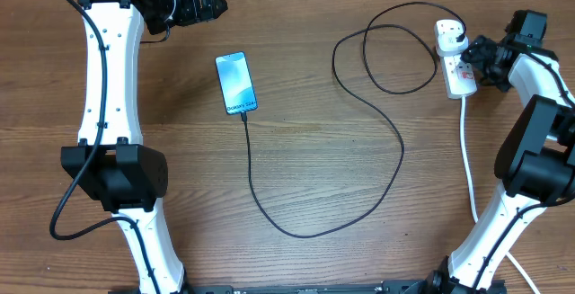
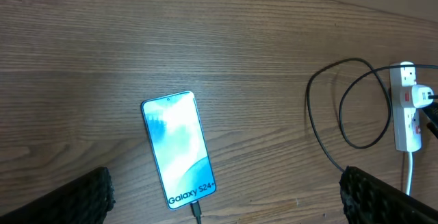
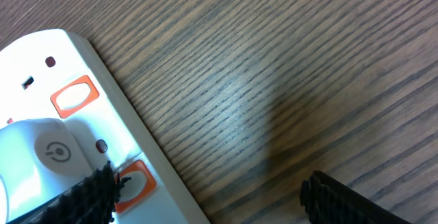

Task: Plug charger to phone and switch on socket

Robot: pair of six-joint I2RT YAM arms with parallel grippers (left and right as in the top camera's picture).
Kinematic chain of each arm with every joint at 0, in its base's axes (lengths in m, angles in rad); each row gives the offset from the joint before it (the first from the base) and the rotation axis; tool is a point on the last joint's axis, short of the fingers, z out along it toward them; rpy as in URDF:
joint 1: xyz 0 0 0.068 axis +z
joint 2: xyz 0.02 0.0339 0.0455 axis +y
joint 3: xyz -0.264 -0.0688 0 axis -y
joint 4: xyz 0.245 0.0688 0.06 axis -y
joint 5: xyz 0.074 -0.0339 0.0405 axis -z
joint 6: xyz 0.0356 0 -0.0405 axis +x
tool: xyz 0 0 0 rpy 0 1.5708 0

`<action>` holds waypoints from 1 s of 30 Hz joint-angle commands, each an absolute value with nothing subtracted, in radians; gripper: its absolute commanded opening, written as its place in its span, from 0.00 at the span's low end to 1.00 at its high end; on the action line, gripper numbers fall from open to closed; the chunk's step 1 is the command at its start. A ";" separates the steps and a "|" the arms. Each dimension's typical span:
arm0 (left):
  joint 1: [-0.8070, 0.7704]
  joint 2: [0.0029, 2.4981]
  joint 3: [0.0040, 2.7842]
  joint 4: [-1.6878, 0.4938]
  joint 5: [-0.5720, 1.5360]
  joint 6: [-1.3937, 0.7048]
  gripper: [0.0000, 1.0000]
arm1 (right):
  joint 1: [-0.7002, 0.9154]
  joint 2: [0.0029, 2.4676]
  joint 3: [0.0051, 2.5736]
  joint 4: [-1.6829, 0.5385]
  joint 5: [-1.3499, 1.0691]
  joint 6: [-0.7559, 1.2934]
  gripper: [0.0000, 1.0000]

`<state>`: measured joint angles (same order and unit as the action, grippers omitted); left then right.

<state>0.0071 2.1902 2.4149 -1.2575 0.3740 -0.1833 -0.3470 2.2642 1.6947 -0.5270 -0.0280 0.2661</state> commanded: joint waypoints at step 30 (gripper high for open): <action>0.006 2.179 2.424 -1.257 0.385 -0.179 1.00 | -0.345 2.292 1.713 -0.583 -0.039 0.261 0.89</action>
